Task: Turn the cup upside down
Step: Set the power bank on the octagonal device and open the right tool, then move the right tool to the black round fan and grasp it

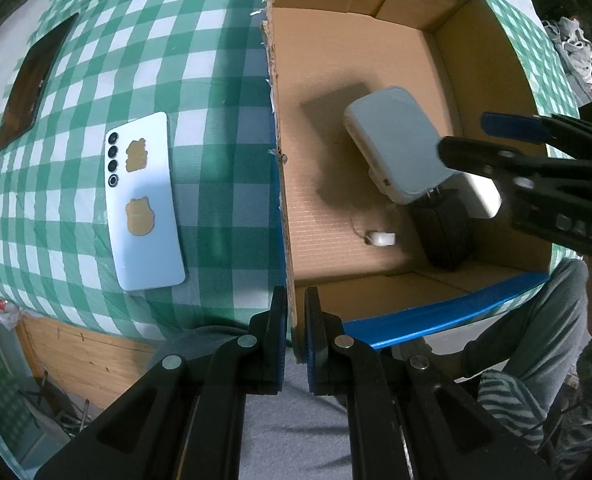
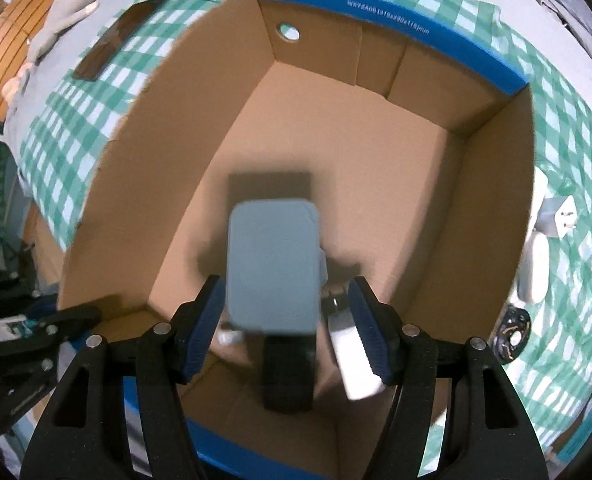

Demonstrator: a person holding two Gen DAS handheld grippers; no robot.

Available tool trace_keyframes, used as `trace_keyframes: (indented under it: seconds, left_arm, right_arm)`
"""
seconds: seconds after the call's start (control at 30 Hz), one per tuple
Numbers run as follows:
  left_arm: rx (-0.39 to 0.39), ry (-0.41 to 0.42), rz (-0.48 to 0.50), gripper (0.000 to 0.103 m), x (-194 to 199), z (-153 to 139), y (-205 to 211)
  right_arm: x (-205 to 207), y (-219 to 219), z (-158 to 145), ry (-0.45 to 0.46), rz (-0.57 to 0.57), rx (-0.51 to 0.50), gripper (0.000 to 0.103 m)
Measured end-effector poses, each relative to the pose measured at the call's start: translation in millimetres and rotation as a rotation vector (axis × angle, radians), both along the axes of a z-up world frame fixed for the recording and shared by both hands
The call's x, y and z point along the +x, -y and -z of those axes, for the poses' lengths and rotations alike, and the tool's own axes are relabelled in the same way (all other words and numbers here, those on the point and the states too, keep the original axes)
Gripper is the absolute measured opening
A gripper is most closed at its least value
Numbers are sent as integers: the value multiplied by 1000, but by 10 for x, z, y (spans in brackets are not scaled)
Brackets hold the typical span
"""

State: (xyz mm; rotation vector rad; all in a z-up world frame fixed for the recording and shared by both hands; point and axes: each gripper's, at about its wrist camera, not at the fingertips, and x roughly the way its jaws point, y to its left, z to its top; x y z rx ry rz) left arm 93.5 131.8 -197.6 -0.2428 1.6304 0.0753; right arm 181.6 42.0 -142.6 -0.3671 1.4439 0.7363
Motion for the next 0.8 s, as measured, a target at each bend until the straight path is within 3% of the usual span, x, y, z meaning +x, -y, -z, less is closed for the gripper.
trace_keyframes:
  seconds: [0.13, 0.23, 0.8]
  left_arm:
    - [6, 2, 2, 7, 2, -6, 13]
    - [3, 1, 0, 7, 3, -6, 20]
    - [2, 0, -3, 7, 6, -8, 28]
  right_arm:
    - [69, 75, -87, 10, 3, 4, 66]
    - [59, 146, -184, 13, -1, 12, 73]
    - [259, 822, -469, 18, 66, 44, 75]
